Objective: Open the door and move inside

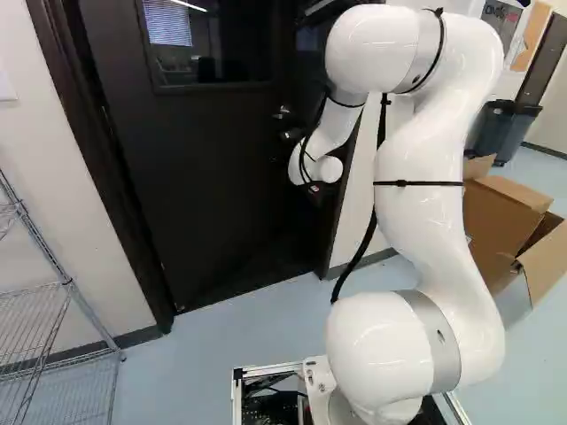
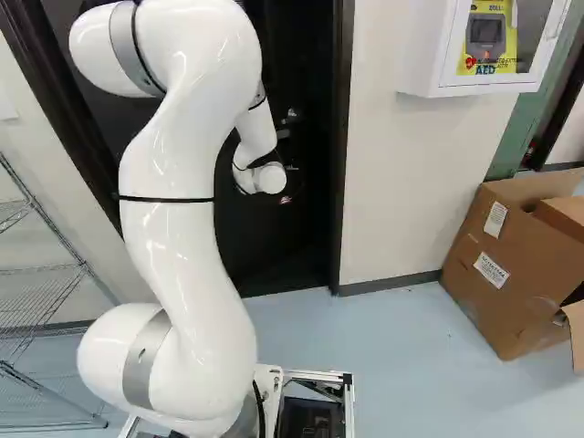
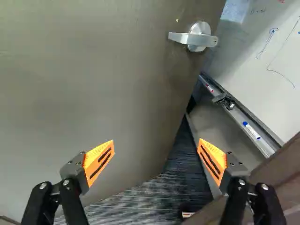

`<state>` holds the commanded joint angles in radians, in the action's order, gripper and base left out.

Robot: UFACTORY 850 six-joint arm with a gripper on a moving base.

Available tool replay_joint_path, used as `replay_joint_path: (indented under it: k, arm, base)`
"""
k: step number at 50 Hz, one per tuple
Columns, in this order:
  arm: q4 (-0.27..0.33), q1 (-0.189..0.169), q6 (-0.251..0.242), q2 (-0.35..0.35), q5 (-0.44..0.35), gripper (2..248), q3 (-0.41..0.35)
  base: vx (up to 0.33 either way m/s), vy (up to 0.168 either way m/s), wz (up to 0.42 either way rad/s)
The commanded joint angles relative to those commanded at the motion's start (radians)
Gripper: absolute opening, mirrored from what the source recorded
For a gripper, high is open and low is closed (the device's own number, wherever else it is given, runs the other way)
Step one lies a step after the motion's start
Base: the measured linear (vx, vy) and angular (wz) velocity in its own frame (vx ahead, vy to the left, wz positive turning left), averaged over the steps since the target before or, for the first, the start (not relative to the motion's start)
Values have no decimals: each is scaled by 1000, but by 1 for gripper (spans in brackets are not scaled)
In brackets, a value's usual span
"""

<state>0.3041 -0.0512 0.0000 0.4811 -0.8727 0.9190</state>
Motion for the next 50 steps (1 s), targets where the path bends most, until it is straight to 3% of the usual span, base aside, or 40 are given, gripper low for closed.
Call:
replay_joint_path:
  k: [29,50]
  arm:
    - [-87,-22,0,-131,13,247,-166]
    - [-142,-72,0,-203,13,247,-254]
  base:
    - [0,0,0]
    - [0,0,0]
